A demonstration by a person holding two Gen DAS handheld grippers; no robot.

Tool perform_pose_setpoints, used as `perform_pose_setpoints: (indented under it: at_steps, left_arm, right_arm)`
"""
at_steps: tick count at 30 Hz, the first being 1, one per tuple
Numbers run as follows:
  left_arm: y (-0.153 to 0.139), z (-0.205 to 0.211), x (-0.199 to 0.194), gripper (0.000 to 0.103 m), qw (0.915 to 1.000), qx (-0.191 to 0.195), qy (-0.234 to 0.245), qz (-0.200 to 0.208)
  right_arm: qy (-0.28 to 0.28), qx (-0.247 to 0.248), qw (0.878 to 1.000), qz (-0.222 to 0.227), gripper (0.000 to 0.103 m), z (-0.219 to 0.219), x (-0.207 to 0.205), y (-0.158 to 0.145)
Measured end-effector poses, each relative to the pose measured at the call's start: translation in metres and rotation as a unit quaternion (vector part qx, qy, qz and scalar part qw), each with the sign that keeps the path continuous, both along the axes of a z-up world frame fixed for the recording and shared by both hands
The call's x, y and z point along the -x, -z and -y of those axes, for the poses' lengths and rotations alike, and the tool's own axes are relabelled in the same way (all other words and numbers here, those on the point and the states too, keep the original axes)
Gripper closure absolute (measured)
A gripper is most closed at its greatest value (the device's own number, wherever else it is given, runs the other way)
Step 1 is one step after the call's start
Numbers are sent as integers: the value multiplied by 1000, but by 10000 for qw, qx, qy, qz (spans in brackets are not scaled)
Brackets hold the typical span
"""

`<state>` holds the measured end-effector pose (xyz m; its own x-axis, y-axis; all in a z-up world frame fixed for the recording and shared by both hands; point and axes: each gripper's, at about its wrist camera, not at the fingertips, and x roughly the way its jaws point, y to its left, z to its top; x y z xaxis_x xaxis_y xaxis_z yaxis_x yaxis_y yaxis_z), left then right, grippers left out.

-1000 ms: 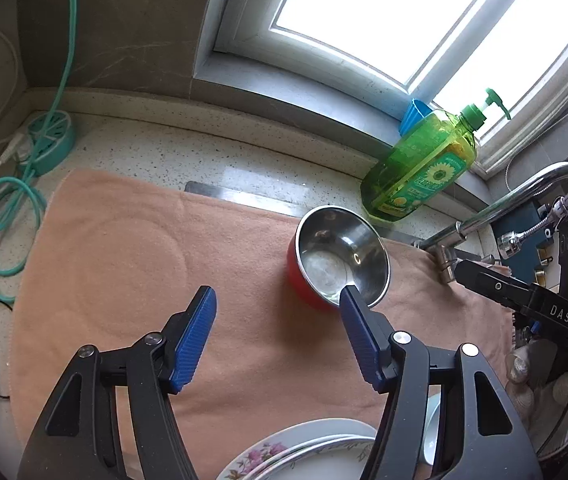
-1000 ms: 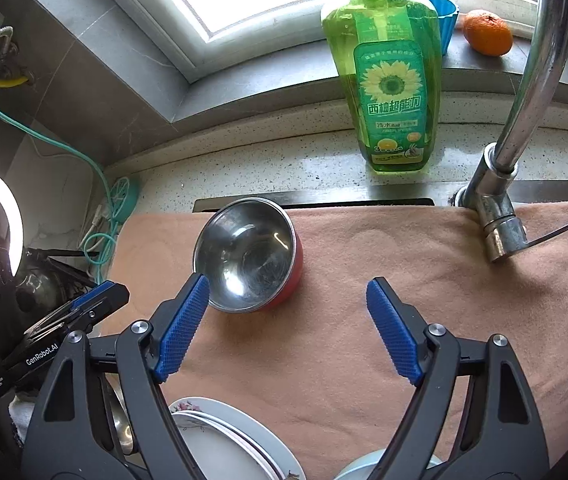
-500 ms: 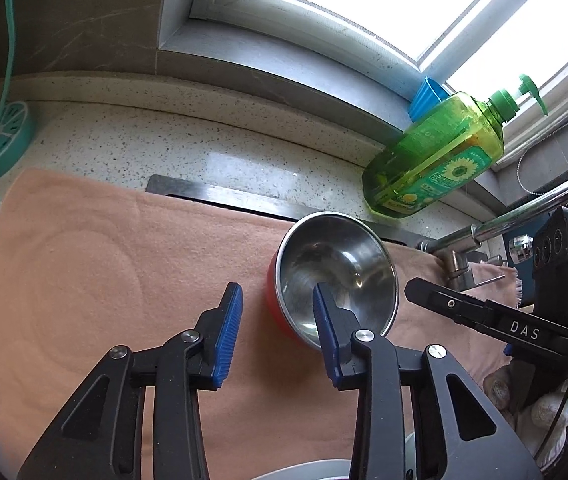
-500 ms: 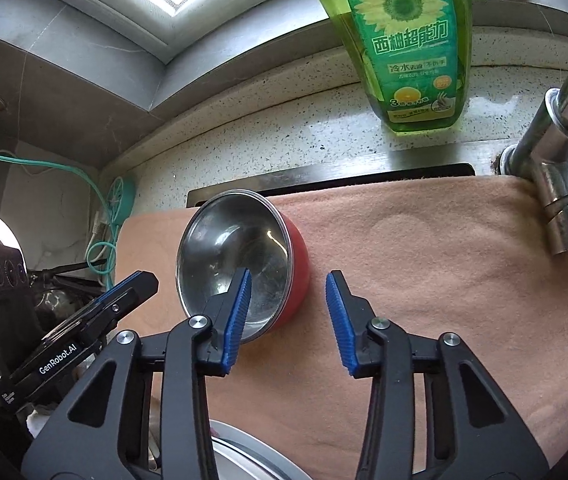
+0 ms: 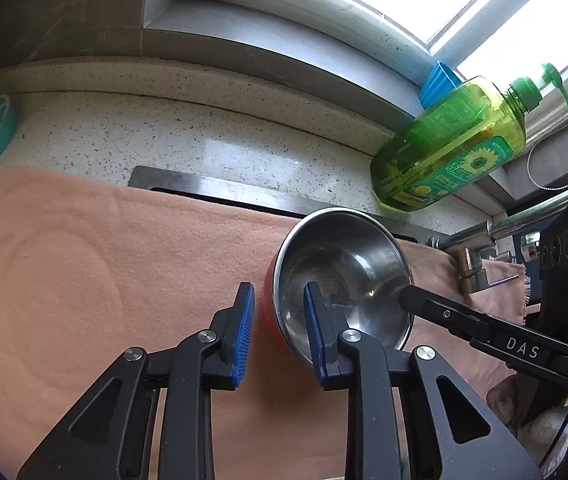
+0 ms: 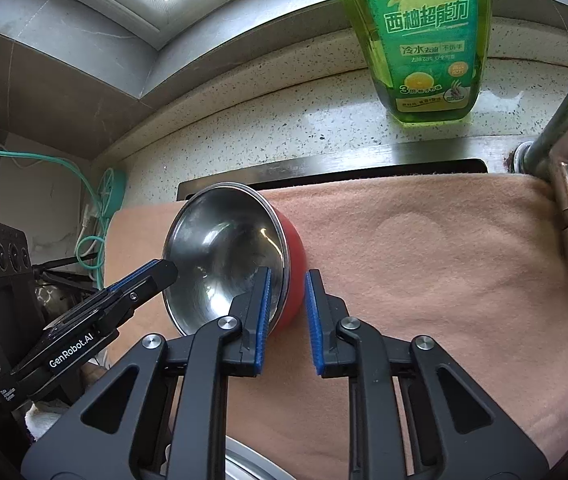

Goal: Organize plates and bowls

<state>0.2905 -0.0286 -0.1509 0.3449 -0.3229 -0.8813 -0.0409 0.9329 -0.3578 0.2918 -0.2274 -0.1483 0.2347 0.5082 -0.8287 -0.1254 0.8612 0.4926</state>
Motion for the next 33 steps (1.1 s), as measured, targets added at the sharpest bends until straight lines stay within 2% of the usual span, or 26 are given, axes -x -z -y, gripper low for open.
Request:
perform_pose_setpoints:
  at_steps: [6, 19, 33]
  left_arm:
    - [7, 1, -3, 92, 10000, 39, 60, -40]
    - [4, 3, -1, 92, 10000, -13, 90, 25]
    - [-37, -20, 45, 92, 9988, 55, -76, 485]
  right_arm:
    - [-56, 65, 10000, 33, 92, -4, -1, 0]
    - [-111, 236, 9996, 94, 93, -10, 5, -5]
    - [-465, 210, 9975, 497, 93, -28, 51, -46]
